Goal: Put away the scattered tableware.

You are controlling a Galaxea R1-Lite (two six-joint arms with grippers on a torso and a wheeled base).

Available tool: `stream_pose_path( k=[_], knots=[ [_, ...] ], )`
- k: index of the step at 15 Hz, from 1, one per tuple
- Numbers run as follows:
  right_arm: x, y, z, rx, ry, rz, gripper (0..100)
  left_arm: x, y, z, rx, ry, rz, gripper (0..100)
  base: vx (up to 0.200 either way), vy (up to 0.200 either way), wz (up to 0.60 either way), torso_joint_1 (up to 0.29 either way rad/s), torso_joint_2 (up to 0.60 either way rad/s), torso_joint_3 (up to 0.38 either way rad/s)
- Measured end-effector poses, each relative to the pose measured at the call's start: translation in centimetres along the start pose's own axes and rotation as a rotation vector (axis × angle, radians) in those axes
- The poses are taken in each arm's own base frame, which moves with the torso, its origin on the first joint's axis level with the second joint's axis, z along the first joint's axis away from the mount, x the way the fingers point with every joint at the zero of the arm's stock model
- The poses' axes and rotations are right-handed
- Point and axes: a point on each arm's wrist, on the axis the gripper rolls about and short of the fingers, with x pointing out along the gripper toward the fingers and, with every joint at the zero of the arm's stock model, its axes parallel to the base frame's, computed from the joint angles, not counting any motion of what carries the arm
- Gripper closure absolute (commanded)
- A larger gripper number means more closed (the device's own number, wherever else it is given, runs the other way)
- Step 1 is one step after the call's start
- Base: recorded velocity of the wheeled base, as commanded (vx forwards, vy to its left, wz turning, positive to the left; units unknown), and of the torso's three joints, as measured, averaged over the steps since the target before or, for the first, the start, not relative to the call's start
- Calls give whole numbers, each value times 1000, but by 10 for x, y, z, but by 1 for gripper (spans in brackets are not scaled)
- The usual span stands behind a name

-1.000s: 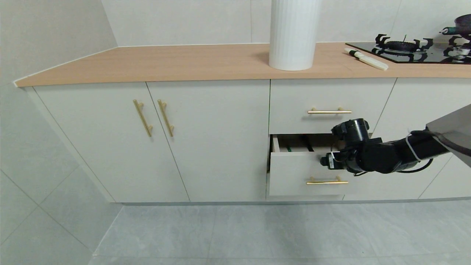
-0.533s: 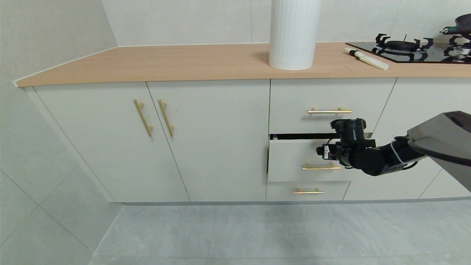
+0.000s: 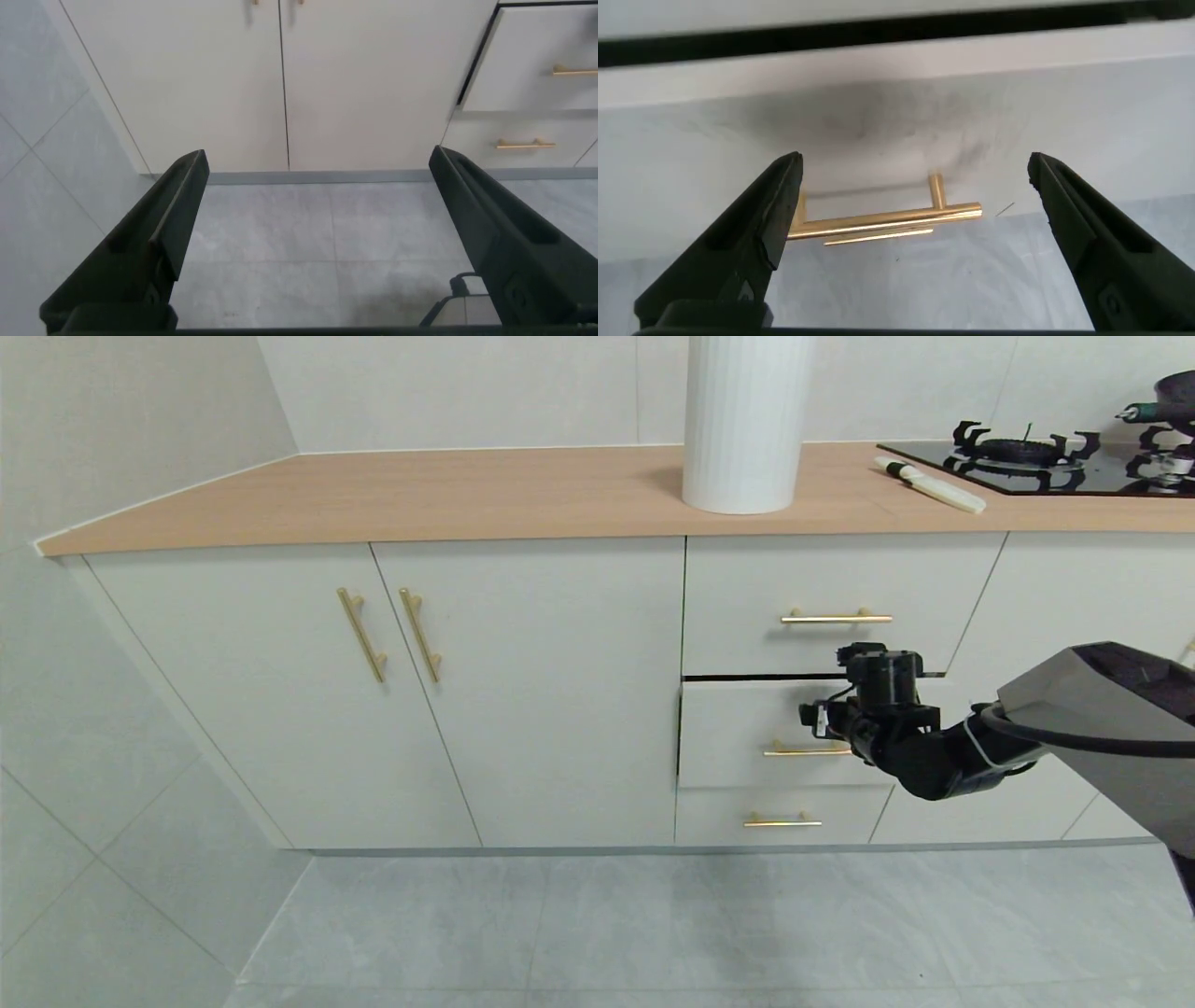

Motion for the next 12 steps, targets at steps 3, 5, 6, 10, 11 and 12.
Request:
stream_pose_path(
  k=[3,5,6,10,11,12],
  knots=[
    [9,3,-4,9,-46,-16,0,0,0,0,0,0,0,0,0,0,0,0,0,0],
    [18,5,-4,26,-89,-43,0,0,0,0,-1,0,0,0,0,0,0,0,0,0],
    [21,6,-6,26,-90,-45,0,0,0,0,0,0,0,0,0,0,0,0,0,0],
    [30,9,-9,37,-117,-58,0,0,0,0,0,0,0,0,0,0,0,0,0,0],
    [33,9,-8,43,-129,-70,0,0,0,0,0,0,0,0,0,0,0,0,0,0],
    [36,10,-9,45,-135,-84,0,0,0,0,0,0,0,0,0,0,0,0,0,0]
  ],
)
